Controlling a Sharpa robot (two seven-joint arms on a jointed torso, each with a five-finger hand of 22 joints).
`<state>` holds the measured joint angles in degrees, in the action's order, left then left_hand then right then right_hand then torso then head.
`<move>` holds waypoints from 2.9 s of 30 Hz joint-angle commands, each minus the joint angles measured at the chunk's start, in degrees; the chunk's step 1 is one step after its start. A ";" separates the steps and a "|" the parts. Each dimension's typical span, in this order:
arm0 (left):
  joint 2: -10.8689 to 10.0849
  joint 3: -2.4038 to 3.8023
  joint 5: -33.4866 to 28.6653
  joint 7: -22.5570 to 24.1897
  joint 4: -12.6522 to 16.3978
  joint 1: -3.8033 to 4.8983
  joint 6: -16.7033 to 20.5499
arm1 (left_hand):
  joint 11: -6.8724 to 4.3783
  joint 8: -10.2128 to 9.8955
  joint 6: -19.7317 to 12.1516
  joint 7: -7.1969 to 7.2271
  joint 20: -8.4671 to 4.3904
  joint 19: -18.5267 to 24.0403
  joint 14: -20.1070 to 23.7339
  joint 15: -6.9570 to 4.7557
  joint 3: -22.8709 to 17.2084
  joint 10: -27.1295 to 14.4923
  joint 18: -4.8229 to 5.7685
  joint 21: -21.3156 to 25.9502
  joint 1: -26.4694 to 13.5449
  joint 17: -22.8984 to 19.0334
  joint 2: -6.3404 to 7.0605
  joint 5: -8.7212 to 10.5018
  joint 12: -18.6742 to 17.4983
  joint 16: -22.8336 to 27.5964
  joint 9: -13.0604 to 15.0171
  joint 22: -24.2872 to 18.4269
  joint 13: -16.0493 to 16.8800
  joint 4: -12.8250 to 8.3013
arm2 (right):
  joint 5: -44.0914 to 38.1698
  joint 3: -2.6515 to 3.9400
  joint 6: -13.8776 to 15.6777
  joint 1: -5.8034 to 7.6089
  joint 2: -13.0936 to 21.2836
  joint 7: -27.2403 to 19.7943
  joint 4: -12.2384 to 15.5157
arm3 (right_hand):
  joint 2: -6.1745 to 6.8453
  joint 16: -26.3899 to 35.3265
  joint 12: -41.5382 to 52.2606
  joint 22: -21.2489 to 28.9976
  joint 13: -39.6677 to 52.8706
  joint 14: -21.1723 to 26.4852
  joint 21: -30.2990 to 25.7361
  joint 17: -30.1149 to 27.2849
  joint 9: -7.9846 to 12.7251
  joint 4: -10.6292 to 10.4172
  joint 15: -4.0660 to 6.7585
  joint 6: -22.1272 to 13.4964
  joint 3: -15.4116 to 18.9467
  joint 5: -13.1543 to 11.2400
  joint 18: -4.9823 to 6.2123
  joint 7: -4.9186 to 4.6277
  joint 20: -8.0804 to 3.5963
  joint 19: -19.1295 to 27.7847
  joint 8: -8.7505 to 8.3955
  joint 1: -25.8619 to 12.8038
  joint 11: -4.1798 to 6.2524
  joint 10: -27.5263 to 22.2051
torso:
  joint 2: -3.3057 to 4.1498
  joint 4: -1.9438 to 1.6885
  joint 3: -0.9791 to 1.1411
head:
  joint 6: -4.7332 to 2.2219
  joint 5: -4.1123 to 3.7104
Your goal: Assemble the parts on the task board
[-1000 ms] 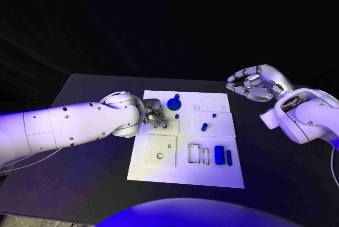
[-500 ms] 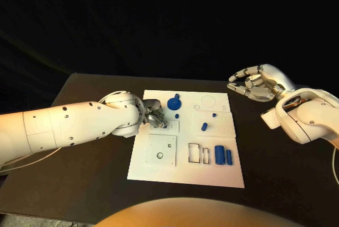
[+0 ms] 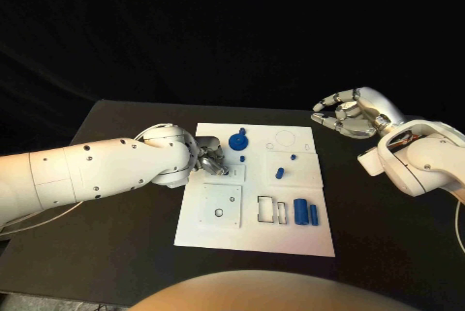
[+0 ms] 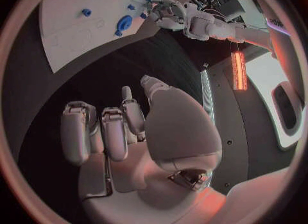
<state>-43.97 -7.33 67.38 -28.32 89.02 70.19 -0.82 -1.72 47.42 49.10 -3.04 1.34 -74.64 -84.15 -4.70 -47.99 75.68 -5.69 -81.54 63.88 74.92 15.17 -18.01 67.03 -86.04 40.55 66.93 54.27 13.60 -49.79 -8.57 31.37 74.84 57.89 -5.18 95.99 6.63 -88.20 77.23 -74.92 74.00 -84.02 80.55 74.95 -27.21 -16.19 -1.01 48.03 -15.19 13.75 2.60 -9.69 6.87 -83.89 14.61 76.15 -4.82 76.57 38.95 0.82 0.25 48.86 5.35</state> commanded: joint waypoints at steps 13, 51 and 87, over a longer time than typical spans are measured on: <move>0.89 -0.31 -3.95 -0.30 -0.53 -0.38 -3.15 | -0.33 0.73 0.77 0.80 -0.03 -0.25 -3.90 -0.49 -11.56 0.88 0.86 -0.29 -2.74 6.75 -1.10 -0.44 0.00 -0.46 0.79 0.11 0.19 -10.52 | -0.36 0.00 -0.81 -0.02 -0.04 -0.01 0.05 | -0.24 0.32 -0.24 -8.32 -0.04 -4.60 -0.35 9.31 -0.09 -0.30 0.35 -0.55 -0.11 0.42 0.08 0.06 -0.12 0.46 0.29 -0.59 -0.01 -0.03 | 0.00 0.03 0.05 | -0.02 -0.02; 2.27 -0.29 -4.95 -0.43 -2.59 -0.29 -4.57 | -1.00 0.85 1.67 1.83 -0.02 -0.41 -4.11 -0.99 -5.34 1.55 0.91 0.47 -10.00 7.70 -2.23 0.85 0.88 -0.98 2.20 0.01 1.17 -5.74 | -0.38 -0.01 -1.57 -0.02 0.52 0.74 0.37 | -0.28 0.60 -0.56 -7.92 -0.41 -4.43 -0.96 8.60 -0.09 -0.39 0.35 -0.59 -0.01 0.74 0.24 0.05 -0.13 0.85 0.35 -0.91 -0.02 -0.35 | 0.00 -0.01 0.03 | 0.25 -0.39; 2.52 -0.30 -4.95 -0.46 -3.13 -0.26 -5.03 | -1.09 0.00 2.86 1.98 -0.10 -0.65 -4.17 -1.07 2.16 1.49 0.94 0.84 -13.04 8.07 -2.62 1.09 1.09 -1.19 2.46 0.01 1.34 -0.80 | -0.23 -0.01 -1.63 -0.02 0.53 0.83 0.34 | -0.10 0.76 -0.73 -7.80 -0.59 -4.33 -1.18 8.25 -0.11 -0.30 0.37 -0.66 0.18 0.48 0.29 0.07 -0.14 0.98 0.45 -1.10 0.00 -0.51 | -0.02 -0.05 0.06 | 0.37 -0.57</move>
<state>-41.87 -7.17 63.43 -28.86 85.64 70.55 -3.11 -2.74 47.78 51.91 -0.70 1.13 -74.84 -83.94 -5.31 -46.07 76.92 -5.71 -81.04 51.35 74.91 12.47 -17.16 67.90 -86.94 43.02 66.93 55.61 12.82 -49.76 -8.58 30.51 74.84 58.44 -4.37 96.29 6.41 -87.75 76.62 -74.91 73.44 -84.02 79.70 74.91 -27.27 -16.19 -1.01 47.82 -15.18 14.31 2.61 -9.48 6.67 -83.27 14.83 75.47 -4.82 76.57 38.96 0.77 0.27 49.20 4.80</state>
